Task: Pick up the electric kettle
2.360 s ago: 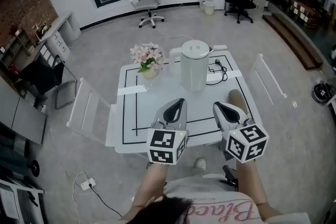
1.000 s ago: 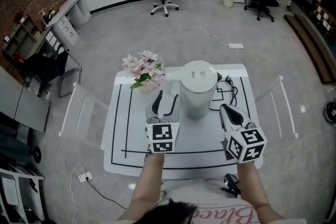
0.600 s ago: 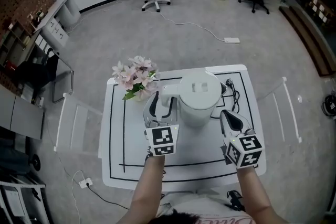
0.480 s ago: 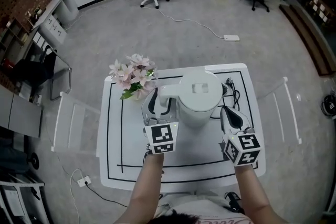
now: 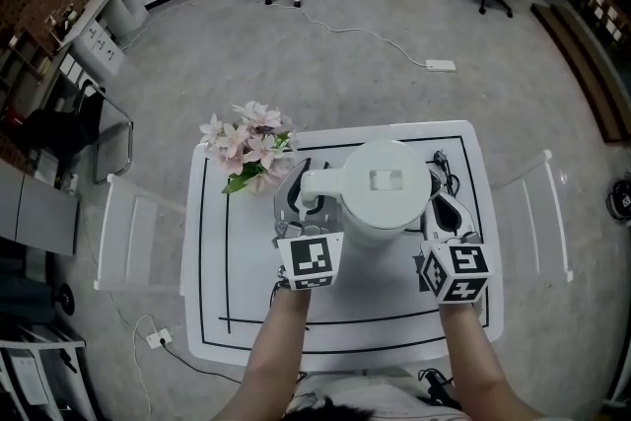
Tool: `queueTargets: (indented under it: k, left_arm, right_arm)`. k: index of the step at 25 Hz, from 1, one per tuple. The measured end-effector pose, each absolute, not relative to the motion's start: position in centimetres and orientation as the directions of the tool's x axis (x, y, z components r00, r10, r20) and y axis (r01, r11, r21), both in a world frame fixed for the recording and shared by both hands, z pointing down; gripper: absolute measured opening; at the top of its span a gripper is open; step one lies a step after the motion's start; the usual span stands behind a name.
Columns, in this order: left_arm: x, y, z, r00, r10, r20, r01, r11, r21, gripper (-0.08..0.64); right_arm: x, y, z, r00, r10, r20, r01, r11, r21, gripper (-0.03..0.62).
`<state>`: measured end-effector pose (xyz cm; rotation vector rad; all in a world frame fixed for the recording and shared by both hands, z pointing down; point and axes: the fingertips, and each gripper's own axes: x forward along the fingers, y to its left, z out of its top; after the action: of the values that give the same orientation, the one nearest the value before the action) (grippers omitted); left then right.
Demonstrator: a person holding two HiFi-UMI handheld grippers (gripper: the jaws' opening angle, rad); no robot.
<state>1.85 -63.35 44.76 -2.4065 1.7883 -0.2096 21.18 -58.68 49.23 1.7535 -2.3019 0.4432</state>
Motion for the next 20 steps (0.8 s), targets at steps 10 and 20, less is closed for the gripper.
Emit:
queueTargets:
  k: [10,20]
  left_arm:
    - [2.0,-63.4,44.4,0.288,-0.957,-0.031,-0.947,-0.28,-0.157,0.092]
    - [1.1,-62.8,42.1,0.272,-0.962,-0.039,-0.96,-0.268,-0.08,0.095]
  right_arm:
    - [21.2,-59.2,50.1,-0.255,-0.892,0.373,-0.967,0.225,-0.124,0.025]
    - [22.4,-57.6,48.2,-0.248,-0.901,0.357,-0.968,0.219,-0.12,0.025]
